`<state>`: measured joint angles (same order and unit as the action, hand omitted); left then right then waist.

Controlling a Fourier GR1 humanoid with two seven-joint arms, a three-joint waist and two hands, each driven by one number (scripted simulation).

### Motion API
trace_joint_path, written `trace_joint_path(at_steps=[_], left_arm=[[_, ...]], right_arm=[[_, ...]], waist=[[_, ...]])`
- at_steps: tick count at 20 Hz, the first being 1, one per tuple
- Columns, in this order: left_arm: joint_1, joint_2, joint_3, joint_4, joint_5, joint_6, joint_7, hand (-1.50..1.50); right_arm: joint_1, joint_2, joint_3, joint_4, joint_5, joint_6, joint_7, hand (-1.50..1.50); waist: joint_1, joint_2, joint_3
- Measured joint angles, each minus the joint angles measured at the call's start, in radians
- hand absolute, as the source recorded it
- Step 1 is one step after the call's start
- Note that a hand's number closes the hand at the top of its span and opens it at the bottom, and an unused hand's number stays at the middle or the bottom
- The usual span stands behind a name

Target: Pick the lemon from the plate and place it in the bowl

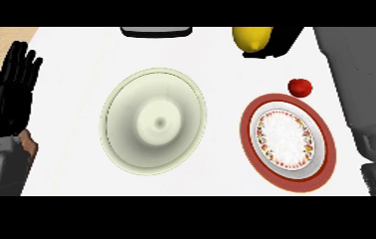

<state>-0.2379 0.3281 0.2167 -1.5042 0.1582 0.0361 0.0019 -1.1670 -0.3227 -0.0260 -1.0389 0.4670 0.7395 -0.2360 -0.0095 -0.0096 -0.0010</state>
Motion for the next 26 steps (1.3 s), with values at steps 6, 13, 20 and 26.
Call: trace_joint_path(at_steps=[6, 13, 20, 26], left_arm=[[-0.003, -0.022, -0.009, 0.024, -0.012, 0.001, -0.029, 0.00], [-0.004, -0.016, -0.005, 0.008, -0.009, -0.011, -0.015, 0.00], [-0.012, -0.025, -0.011, -0.004, -0.013, -0.009, -0.003, 0.00], [-0.047, -0.027, -0.011, 0.022, -0.020, -0.008, -0.009, 0.00]], right_arm=[[0.057, 0.159, 0.079, -0.128, 0.000, 0.013, 0.172, 1.50], [0.159, 0.291, 0.234, -0.163, 0.088, -0.130, 0.248, 1.50], [0.250, 0.317, 0.402, -0.065, 0.142, -0.346, 0.315, -1.50], [0.265, 0.321, 0.450, 0.062, -0.024, -0.461, 0.319, -1.50]], waist=[[0.003, 0.004, 0.000], [0.015, 0.008, 0.001], [0.025, 0.011, 0.001], [0.037, 0.016, 0.001]])
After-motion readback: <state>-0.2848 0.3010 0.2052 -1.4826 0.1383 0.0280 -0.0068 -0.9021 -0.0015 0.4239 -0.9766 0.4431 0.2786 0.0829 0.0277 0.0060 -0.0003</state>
